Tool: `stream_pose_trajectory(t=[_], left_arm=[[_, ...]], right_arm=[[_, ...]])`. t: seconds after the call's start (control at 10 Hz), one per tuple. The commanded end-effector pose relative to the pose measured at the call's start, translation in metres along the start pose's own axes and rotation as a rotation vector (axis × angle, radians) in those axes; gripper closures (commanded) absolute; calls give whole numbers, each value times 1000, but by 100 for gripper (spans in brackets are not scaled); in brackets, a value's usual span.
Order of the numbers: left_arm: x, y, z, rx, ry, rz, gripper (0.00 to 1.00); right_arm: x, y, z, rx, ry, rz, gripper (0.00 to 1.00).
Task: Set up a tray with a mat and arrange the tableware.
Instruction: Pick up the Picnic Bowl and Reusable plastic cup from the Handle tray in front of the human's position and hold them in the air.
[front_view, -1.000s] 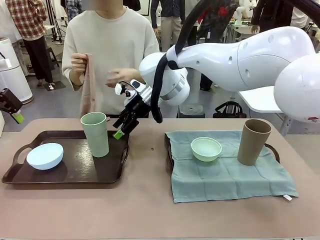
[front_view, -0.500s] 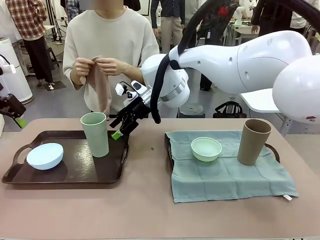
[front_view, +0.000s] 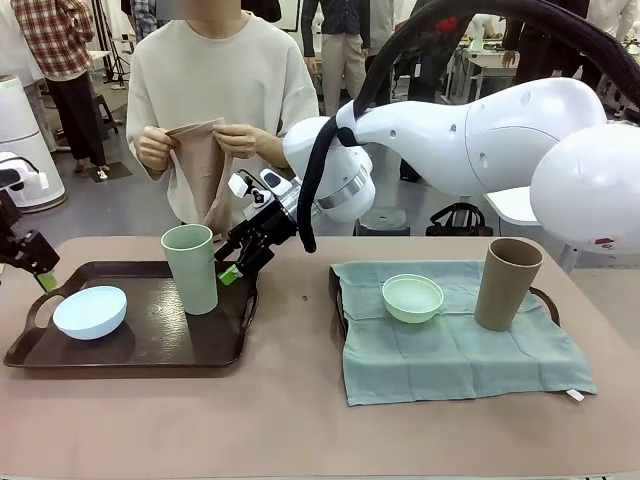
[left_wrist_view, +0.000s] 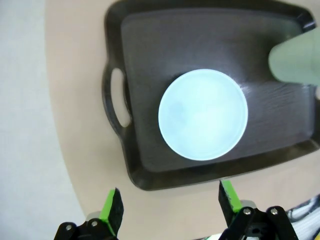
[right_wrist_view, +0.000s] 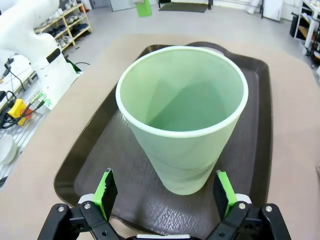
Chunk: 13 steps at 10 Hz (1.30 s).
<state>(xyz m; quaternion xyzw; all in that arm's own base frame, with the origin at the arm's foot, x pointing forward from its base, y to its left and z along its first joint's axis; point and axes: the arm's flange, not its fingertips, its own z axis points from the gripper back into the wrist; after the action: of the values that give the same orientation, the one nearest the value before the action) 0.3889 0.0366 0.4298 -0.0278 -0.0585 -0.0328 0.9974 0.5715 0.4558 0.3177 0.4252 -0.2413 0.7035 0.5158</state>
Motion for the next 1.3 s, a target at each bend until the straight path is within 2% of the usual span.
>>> stream_pose_trajectory(t=[0.0,0.4,0.7,1.2], left_arm=[[-3,0,-15,-8,-2,-51,0],[0,-9,-31,-21,-1,-67,0],[5,-13,-40,17,-31,-54,0],[25,-8,-67,37,-61,-13,0]], right_arm=[[-4,-2,-2,-71,-77,81,0],[-14,-8,-26,-72,-114,54,0],[-17,-8,-41,-43,-113,38,0],[-19,-15,-55,-86,-143,22,0]])
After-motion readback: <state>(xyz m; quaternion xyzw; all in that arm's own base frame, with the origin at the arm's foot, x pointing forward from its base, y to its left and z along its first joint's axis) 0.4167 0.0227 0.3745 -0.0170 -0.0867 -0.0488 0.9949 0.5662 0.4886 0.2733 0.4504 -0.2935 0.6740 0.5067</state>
